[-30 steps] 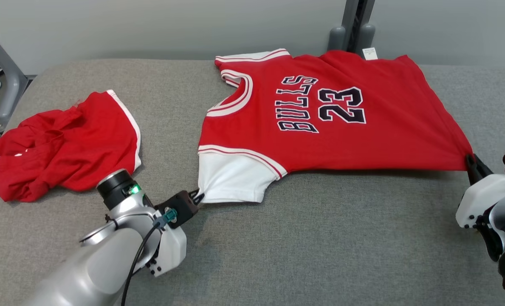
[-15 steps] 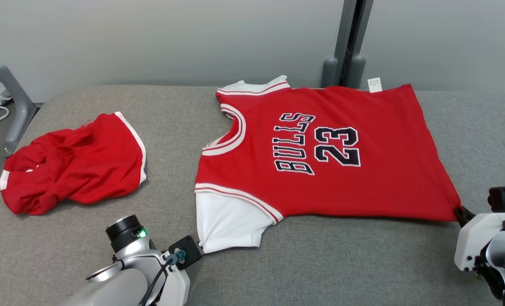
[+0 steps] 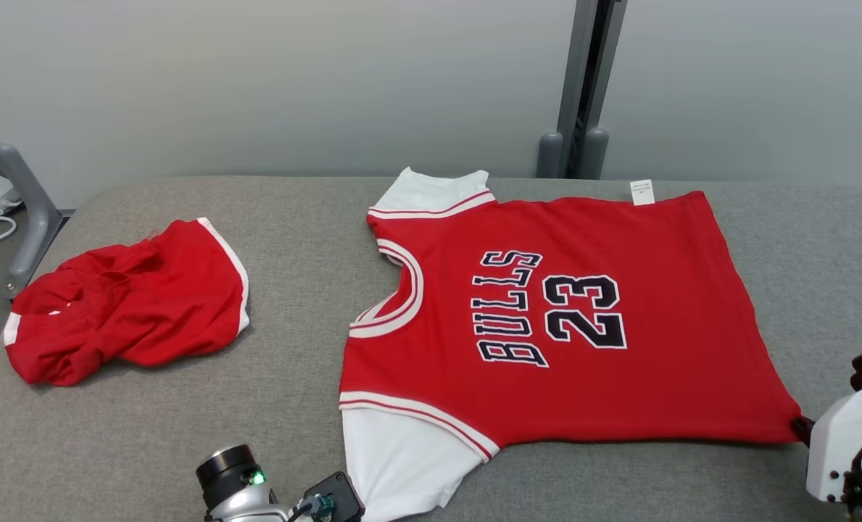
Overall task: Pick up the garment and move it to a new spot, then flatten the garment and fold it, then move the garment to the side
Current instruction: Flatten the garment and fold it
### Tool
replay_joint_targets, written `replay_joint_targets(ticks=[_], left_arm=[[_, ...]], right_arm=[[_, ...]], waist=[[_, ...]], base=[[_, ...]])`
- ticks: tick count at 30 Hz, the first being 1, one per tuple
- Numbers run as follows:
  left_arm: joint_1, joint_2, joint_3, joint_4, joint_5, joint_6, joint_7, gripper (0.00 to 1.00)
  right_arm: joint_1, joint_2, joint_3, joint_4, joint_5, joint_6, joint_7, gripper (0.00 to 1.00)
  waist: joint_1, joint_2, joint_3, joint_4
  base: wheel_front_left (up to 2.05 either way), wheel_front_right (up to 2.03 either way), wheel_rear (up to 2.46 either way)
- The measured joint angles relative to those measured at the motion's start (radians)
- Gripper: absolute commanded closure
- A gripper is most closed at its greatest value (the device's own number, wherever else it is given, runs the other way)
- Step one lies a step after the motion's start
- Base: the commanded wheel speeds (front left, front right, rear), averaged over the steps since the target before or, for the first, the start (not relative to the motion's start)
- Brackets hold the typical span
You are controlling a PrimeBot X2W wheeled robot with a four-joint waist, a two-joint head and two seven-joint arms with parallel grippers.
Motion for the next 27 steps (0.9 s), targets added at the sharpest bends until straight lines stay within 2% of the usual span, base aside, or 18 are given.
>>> replay_joint_targets(ticks=[3,4,11,19,27], left_arm=[[0.027,0.052,0.000,-0.113,-0.043,0.000,0.077,1.00],[0.040,0.084,-0.001,-0.189,-0.082,0.000,0.121,1.00],[0.047,0.176,-0.001,-0.378,-0.169,0.000,0.215,1.00],[0.067,0.227,-0.001,-0.466,-0.230,0.000,0.243,1.00],[0.091,0.256,-0.001,-0.520,-0.266,0.000,0.257,1.00]], right_arm=[[0.019,-0.026,0.026,-0.040,0.052,0.000,0.048,1.00],[0.027,-0.046,0.039,-0.061,0.082,0.000,0.071,1.00],[0.045,-0.095,0.081,-0.117,0.174,0.000,0.152,1.00],[0.062,-0.135,0.114,-0.155,0.264,0.000,0.257,1.00],[0.114,-0.182,0.126,-0.207,0.373,0.000,0.420,1.00]], waist=[[0.0000,0.0000,-0.006,0.000],[0.0000,0.0000,-0.008,0.002],[0.0000,0.0000,-0.012,0.003],[0.0000,0.0000,-0.018,-0.004],[0.0000,0.0000,-0.025,-0.004]], base=[[0.00,0.00,0.00],[0.00,0.00,0.00],[0.00,0.00,0.00],[0.00,0.00,0.00],[0.00,0.00,0.00]])
